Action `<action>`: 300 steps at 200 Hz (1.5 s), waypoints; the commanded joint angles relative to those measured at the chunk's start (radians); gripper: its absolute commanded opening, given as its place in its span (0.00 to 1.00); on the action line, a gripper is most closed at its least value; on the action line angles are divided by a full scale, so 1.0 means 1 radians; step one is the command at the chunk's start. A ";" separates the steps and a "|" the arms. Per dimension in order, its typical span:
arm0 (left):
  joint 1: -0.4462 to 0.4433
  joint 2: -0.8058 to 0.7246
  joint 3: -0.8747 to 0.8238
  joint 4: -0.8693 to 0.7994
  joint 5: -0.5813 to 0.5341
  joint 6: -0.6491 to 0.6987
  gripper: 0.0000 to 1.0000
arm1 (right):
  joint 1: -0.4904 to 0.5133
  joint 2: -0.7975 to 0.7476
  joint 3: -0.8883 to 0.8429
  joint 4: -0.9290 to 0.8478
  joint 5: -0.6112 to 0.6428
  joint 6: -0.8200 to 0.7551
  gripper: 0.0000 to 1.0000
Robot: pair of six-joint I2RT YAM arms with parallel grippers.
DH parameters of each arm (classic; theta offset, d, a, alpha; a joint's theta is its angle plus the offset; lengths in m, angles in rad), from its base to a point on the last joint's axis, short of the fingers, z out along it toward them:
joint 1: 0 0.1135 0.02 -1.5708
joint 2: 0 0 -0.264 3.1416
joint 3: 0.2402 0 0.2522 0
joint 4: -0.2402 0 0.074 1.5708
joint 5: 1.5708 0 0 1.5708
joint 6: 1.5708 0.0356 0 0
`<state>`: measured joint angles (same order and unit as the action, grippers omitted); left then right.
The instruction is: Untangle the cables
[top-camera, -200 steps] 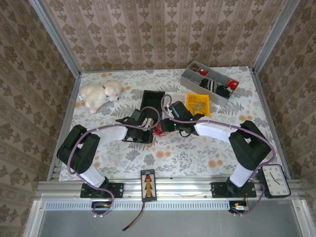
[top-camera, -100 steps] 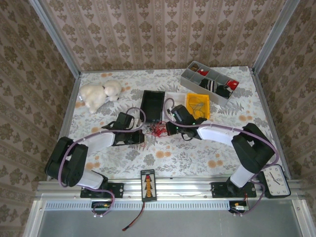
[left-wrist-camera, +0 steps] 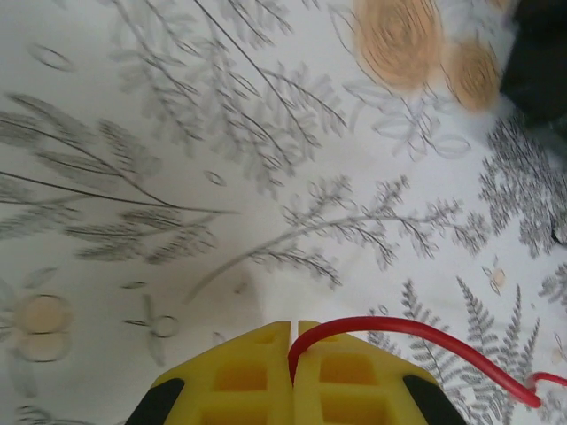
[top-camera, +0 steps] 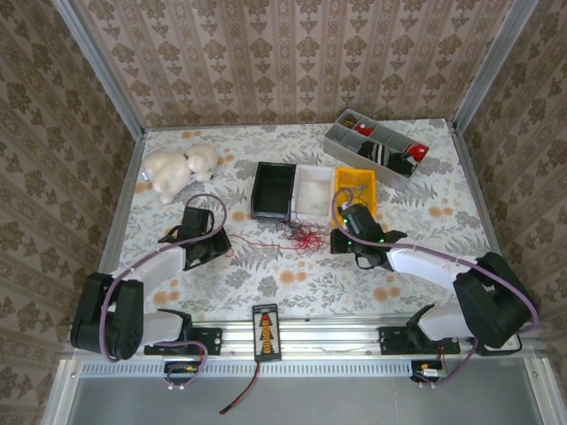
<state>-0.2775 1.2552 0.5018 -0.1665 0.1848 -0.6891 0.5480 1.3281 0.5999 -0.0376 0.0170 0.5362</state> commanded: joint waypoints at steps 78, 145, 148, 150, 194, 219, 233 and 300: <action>0.068 -0.109 0.053 -0.337 -0.396 -0.186 0.00 | -0.176 -0.072 -0.061 -0.136 0.191 0.267 0.00; 0.176 -0.268 0.141 -0.511 -0.498 -0.186 0.00 | -0.201 -0.045 -0.067 -0.210 0.243 0.331 0.00; 0.177 -0.273 0.145 -0.519 -0.508 -0.189 0.00 | -0.202 -0.044 -0.069 -0.211 0.244 0.335 0.00; 0.177 -0.276 0.147 -0.524 -0.511 -0.190 0.00 | -0.202 -0.046 -0.071 -0.212 0.245 0.337 0.00; 0.227 -0.294 0.211 -0.621 -0.580 -0.212 0.00 | -0.206 -0.063 -0.079 -0.246 0.283 0.362 0.00; 0.320 -0.317 0.260 -0.692 -0.601 -0.223 0.00 | -0.219 -0.093 -0.096 -0.268 0.309 0.388 0.00; 0.331 -0.328 0.271 -0.669 -0.576 -0.195 0.00 | -0.221 -0.106 -0.105 -0.265 0.309 0.392 0.00; 0.260 -0.361 0.188 -0.248 -0.083 -0.073 0.00 | -0.168 -0.065 -0.105 -0.113 0.177 0.267 0.00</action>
<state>0.0151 0.9279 0.7063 -0.6044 -0.1146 -0.8253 0.3405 1.2366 0.5014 -0.2268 0.2543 0.8837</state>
